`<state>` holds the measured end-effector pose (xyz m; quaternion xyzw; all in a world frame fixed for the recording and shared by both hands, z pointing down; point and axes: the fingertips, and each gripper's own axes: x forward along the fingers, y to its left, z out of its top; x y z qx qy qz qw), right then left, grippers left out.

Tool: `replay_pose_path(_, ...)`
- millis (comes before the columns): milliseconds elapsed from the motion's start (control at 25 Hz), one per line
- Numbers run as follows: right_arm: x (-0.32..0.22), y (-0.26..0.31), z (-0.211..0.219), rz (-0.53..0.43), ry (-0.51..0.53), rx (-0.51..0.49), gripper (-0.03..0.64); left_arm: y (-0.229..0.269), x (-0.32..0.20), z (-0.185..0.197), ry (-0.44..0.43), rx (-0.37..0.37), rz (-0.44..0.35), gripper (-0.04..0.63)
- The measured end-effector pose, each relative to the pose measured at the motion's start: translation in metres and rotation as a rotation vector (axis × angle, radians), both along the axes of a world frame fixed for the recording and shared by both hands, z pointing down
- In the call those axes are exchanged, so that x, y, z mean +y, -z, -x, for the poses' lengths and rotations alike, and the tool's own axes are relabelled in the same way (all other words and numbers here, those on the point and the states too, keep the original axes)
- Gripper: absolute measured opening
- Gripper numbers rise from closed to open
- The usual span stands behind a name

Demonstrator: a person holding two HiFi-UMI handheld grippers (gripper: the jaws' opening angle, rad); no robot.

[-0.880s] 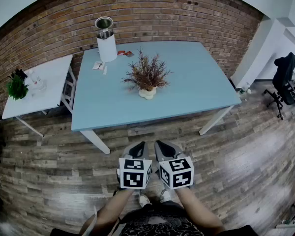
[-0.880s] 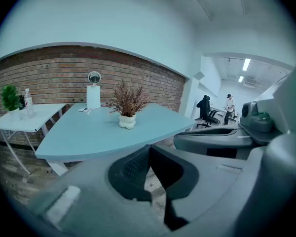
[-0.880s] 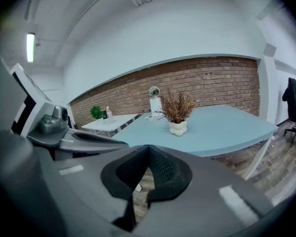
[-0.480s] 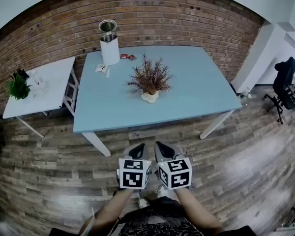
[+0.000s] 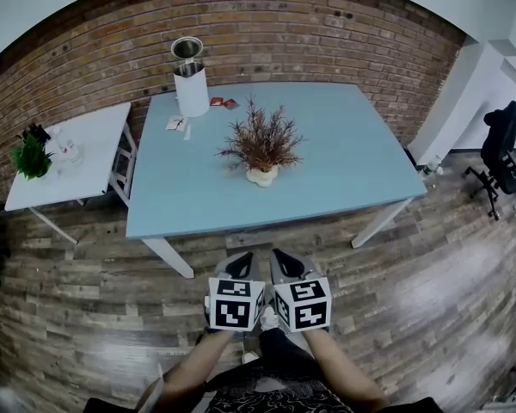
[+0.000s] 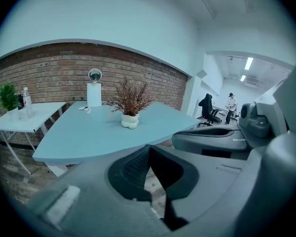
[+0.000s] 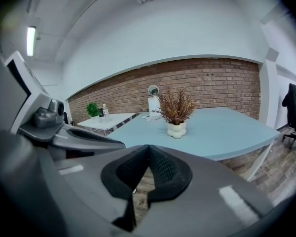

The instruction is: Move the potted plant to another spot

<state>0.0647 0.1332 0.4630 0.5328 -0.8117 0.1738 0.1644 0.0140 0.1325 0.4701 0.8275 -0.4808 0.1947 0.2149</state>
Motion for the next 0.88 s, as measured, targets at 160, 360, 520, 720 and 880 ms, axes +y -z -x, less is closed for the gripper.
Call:
replay_pose_path(160,-0.020,-0.005,-0.004,0.002,0.002,-0.002,0.006,-0.003,-0.018,-0.002,0.012,0.000,0.002,-0.005)
replay_pose_path(360,-0.048,-0.008,-0.004,0.004,0.019,-0.021,0.006,-0.006,-0.044,-0.004,0.029,-0.013,0.008,-0.005)
replay_pose_path(520,-0.071,-0.012,-0.007,0.013,0.024,-0.024,0.006,-0.009,-0.064,-0.006,0.042,-0.017,0.018,-0.005)
replay_pose_path(720,-0.098,-0.019,-0.010,0.024,0.031,-0.025,0.009,-0.015,-0.087,-0.010,0.058,-0.018,0.034,-0.005)
replay_pose_path(880,-0.116,-0.026,-0.012,0.034,0.042,-0.026,0.021,-0.021,-0.103,-0.011,0.075,-0.027,0.052,-0.005)
